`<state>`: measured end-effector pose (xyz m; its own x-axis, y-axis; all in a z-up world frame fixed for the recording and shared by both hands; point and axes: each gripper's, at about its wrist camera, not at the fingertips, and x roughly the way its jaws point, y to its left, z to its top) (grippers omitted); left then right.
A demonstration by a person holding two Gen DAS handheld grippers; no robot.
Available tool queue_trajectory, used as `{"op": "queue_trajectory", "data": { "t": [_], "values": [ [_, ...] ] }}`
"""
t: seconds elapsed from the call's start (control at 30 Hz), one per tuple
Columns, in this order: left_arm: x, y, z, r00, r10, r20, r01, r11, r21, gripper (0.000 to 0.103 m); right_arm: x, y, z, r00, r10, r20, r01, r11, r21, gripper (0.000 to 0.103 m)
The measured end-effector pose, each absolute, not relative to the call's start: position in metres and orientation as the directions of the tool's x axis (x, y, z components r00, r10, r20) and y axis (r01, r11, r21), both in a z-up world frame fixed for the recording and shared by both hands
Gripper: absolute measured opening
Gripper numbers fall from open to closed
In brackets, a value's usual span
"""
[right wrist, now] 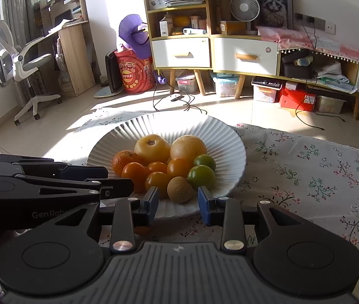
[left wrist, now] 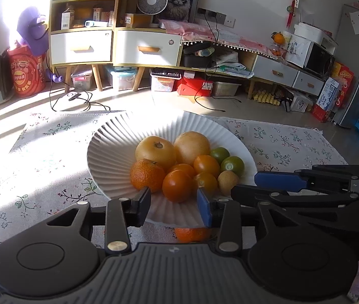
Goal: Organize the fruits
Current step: 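Open left tool onto the plate while right tool releases the brown pear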
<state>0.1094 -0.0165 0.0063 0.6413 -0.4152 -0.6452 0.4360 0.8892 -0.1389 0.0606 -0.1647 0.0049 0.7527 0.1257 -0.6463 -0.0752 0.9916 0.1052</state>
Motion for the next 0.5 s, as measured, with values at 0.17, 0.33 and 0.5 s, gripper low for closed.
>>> {"op": "queue_trajectory", "data": {
  "t": [0.17,0.33,0.5],
  "values": [
    [0.103,-0.014,0.009,0.653,-0.411,-0.636,0.446,0.888,-0.115,0.037,0.056,-0.164,0.008,0.757,0.121,-0.642,-0.085,0.993,0.087,0.037],
    [0.097,-0.010,0.011,0.663,-0.401,-0.633,0.447,0.889,-0.095,0.045,0.053,-0.162,0.011,0.753,0.114,-0.648,-0.089,0.993,0.072,0.043],
    [0.090,-0.003,0.013,0.675,-0.389,-0.626,0.450,0.890,-0.068,0.056,0.047,-0.161,0.014,0.748,0.114,-0.654,-0.093,0.993,0.067,0.053]
  ]
}}
